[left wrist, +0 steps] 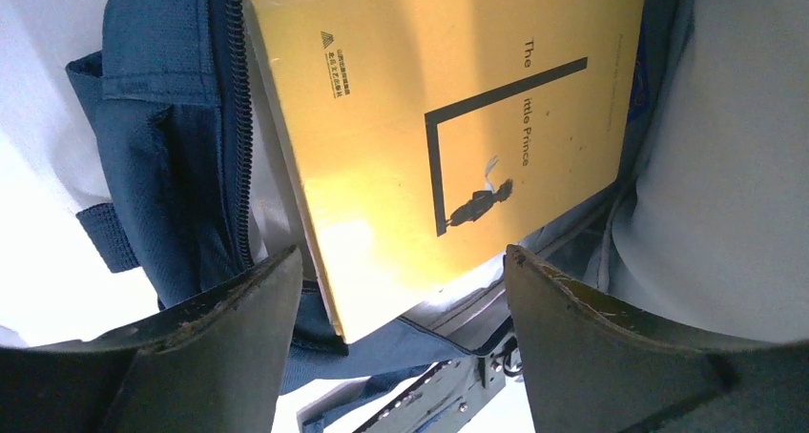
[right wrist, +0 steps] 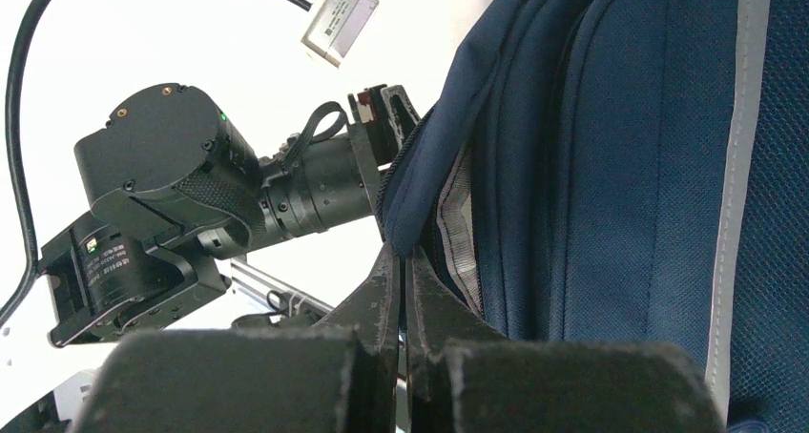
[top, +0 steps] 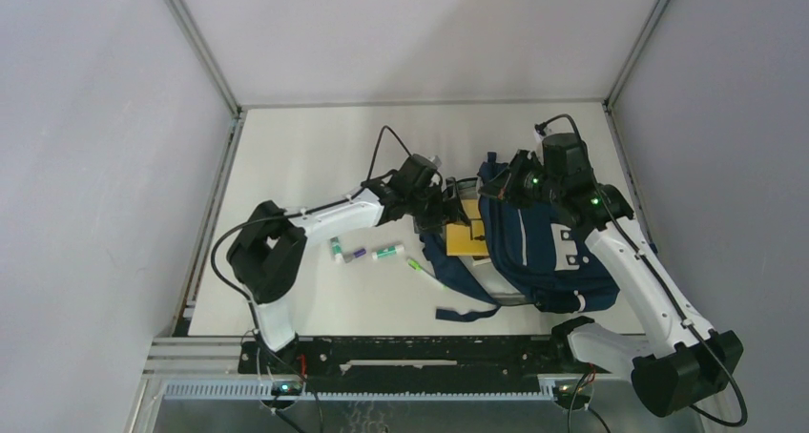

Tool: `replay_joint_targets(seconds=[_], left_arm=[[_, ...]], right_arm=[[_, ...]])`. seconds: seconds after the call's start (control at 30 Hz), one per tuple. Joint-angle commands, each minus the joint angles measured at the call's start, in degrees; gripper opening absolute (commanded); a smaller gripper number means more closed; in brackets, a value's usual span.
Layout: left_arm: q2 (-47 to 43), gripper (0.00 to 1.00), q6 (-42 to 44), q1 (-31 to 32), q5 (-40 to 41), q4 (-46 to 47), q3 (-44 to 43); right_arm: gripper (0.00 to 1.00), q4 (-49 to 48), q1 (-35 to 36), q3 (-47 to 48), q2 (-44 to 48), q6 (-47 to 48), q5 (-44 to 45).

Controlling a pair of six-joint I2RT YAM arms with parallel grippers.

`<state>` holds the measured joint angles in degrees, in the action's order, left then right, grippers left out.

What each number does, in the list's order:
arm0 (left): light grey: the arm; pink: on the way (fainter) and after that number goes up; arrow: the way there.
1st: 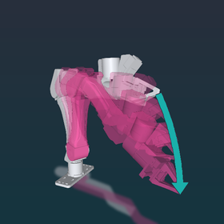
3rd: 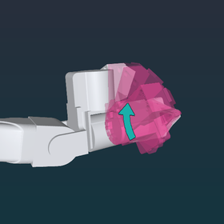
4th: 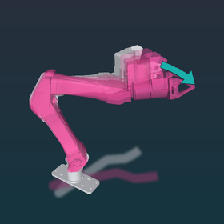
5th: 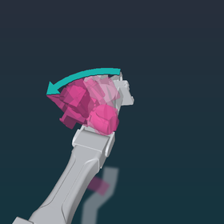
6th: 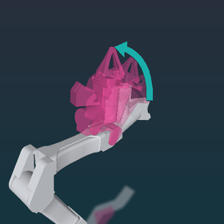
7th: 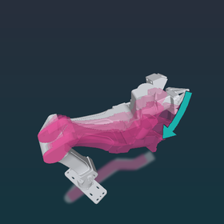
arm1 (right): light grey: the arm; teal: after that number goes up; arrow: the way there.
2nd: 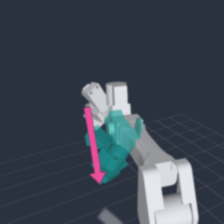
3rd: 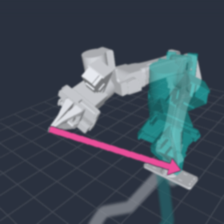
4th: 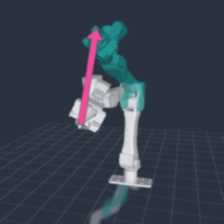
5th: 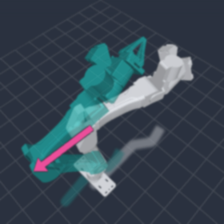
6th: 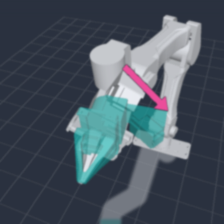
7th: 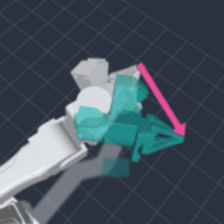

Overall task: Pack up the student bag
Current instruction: Place the book in the student bag.

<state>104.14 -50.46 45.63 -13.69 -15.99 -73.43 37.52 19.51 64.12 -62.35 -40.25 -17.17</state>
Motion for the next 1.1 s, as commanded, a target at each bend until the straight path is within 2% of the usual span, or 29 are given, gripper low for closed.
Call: replay_joint_targets(seconds=[0.0, 0.3, 0.5, 0.6, 0.77, 0.93, 1.07], left_arm=[[0.93, 0.81, 0.92, 0.52, -0.72, 2.58, -1.48], [3.66, 0.79, 0.81, 0.60, -4.29, 4.05, -3.91], [4.92, 0.77, 1.08, 1.91, -13.24, 14.00, -5.74], [4.18, 0.78, 3.77, 1.70, -17.36, 12.51, -7.22], [-1.70, 0.81, 7.23, -1.42, -19.39, 10.08, -2.15], [-9.36, 0.80, 10.47, -4.69, -18.21, 3.59, 3.83], [-16.14, 0.81, 14.47, -7.34, -13.49, -4.15, 8.26]], right_arm=[[0.00, -4.21, 0.19, 0.96, 0.39, -0.61, -1.69], [0.00, -4.22, 0.10, 0.98, 0.47, -0.28, -0.97], [0.00, -3.75, 0.10, 0.99, 0.18, -0.51, -0.76], [0.00, -3.35, 0.10, 1.01, 0.36, -0.33, -0.62], [0.00, -2.12, 0.23, 0.99, 0.27, 0.12, 0.08], [0.00, -1.48, 1.58, 1.01, -0.57, 1.20, 2.53], [0.00, -0.55, 6.33, 0.99, -2.35, 3.17, 9.51]])
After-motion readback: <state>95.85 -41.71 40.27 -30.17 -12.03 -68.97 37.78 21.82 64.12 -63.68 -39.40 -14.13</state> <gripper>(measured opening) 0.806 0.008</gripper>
